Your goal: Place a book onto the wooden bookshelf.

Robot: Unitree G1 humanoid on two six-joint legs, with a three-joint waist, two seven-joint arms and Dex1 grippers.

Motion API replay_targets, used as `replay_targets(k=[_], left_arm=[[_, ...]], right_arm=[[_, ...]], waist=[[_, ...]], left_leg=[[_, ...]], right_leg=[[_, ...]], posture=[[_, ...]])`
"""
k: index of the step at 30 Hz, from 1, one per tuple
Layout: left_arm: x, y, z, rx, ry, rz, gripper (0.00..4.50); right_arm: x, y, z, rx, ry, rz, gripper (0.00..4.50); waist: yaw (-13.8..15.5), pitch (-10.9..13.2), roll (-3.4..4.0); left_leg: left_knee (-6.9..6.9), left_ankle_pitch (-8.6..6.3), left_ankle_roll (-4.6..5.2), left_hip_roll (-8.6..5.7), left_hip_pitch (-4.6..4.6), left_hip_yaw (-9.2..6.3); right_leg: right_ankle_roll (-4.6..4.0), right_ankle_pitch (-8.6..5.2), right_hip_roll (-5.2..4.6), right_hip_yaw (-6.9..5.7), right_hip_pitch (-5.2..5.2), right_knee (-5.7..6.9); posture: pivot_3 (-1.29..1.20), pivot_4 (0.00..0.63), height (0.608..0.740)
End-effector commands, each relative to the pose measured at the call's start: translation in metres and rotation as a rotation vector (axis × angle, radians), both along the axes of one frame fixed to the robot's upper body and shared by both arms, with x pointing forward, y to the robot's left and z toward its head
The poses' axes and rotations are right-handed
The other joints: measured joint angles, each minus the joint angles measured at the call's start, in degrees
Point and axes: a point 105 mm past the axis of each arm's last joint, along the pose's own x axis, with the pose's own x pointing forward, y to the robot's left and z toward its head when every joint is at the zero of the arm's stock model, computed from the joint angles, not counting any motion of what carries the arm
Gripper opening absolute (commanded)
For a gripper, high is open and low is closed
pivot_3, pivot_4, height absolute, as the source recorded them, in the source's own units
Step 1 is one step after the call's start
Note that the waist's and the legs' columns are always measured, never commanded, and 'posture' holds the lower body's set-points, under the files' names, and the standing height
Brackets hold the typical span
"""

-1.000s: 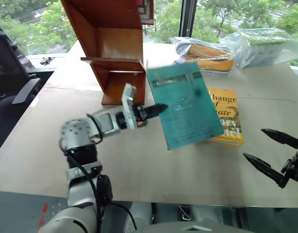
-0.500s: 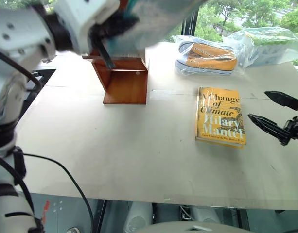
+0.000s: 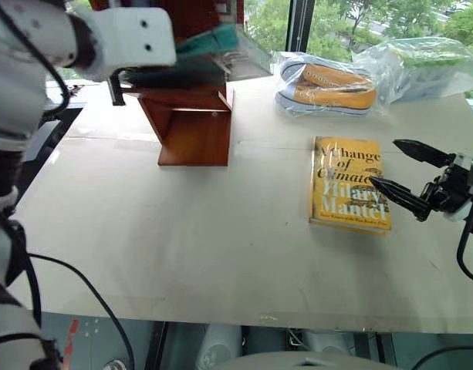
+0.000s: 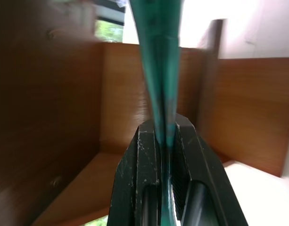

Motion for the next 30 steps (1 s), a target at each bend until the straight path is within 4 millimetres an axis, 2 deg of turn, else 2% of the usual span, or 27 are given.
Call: replay_targets(k=[1,8,12,13,14,18,21,25,26,28,30], left_arm=[[0.005,0.010,-0.008,0.031,0.089,0.075,0.05],[0.026,0.001,-0.045,0.065,0.193,0.100,0.05],[0.024,0.000,-0.051,0.029,0.213,0.079,0.05],[0.022,0.000,-0.046,0.013,0.189,0.067,0.82],[0.018,0.001,-0.041,-0.010,0.171,0.053,0.98],[-0.009,-0.003,-0.019,-0.242,0.131,-0.034,2.75],[-0.045,-0.013,-0.010,-0.506,0.201,-0.157,2.75],[-0.089,-0.040,-0.003,-0.883,0.381,-0.312,2.75],[-0.098,-0.047,-0.006,-0.957,0.462,-0.340,2.75],[-0.113,-0.061,-0.025,-0.993,0.578,-0.378,2.75],[-0.112,-0.071,-0.048,-1.077,0.601,-0.386,2.75]], right_arm=[[-0.007,-0.001,0.021,0.008,-0.095,-0.014,4.50],[-0.014,0.000,0.033,0.059,-0.143,-0.009,4.50],[-0.017,0.005,0.040,0.082,-0.165,0.012,4.50],[-0.018,0.006,0.042,0.090,-0.167,0.018,4.50],[-0.019,0.007,0.042,0.091,-0.168,0.023,4.50],[-0.020,0.009,0.043,0.087,-0.161,0.034,4.50],[-0.019,0.009,0.045,0.083,-0.154,0.043,4.50],[-0.014,0.010,0.045,0.068,-0.131,0.059,4.50],[-0.013,0.010,0.045,0.065,-0.124,0.066,4.50],[-0.012,0.009,0.046,0.058,-0.116,0.072,4.50],[-0.011,0.007,0.045,0.043,-0.108,0.073,4.50]], waist=[[-0.1,0.0,0.01],[-0.1,-0.1,0.11],[-0.4,-0.1,0.23],[-0.5,-0.2,0.24],[-0.8,-0.2,0.25],[-1.6,-0.1,0.15],[-1.6,-0.1,0.13],[-1.1,0.0,0.03],[-0.9,0.0,0.02],[-0.5,0.0,0.02],[-0.4,-0.1,0.06]], left_leg=[[0.01,0.00,0.00,0.00,0.04,0.00],[0.05,-0.01,0.02,-0.05,0.57,0.14],[0.05,-0.12,0.26,-0.06,0.95,0.24],[0.06,-0.12,0.26,-0.02,0.99,0.31],[0.06,-0.12,0.25,-0.01,1.00,0.34],[0.16,0.01,0.03,0.14,0.78,0.43],[0.45,0.01,0.01,0.24,0.30,0.43],[0.64,-0.03,0.08,0.25,-0.12,0.38],[0.64,-0.04,0.09,0.22,-0.12,0.36],[0.64,-0.05,0.12,0.13,-0.08,0.26],[0.63,-0.06,0.13,0.04,0.09,0.21]], right_leg=[[0.00,0.00,0.00,0.01,0.00,0.05],[0.00,-0.02,-0.04,0.25,0.16,0.74],[0.20,-0.13,-0.09,0.41,0.41,0.84],[0.19,-0.13,-0.15,0.51,0.41,0.85],[0.18,-0.12,-0.17,0.54,0.41,0.85],[-0.03,0.00,-0.17,0.58,0.23,0.85],[0.00,-0.02,-0.18,0.53,-0.08,0.78],[0.13,-0.09,-0.24,0.42,-0.24,0.61],[0.15,-0.10,-0.26,0.42,-0.23,0.60],[0.18,-0.12,-0.27,0.34,-0.15,0.62],[0.19,-0.12,-0.30,0.37,-0.06,0.74]], posture=[[0.00,0.150,0.740],[0.00,0.150,0.740],[0.00,0.150,0.740],[0.00,0.150,0.740],[0.00,0.150,0.740],[0.00,0.150,0.740],[0.00,0.150,0.740],[0.00,0.150,0.740],[0.00,0.150,0.740],[0.00,0.150,0.740],[0.00,0.150,0.740]])
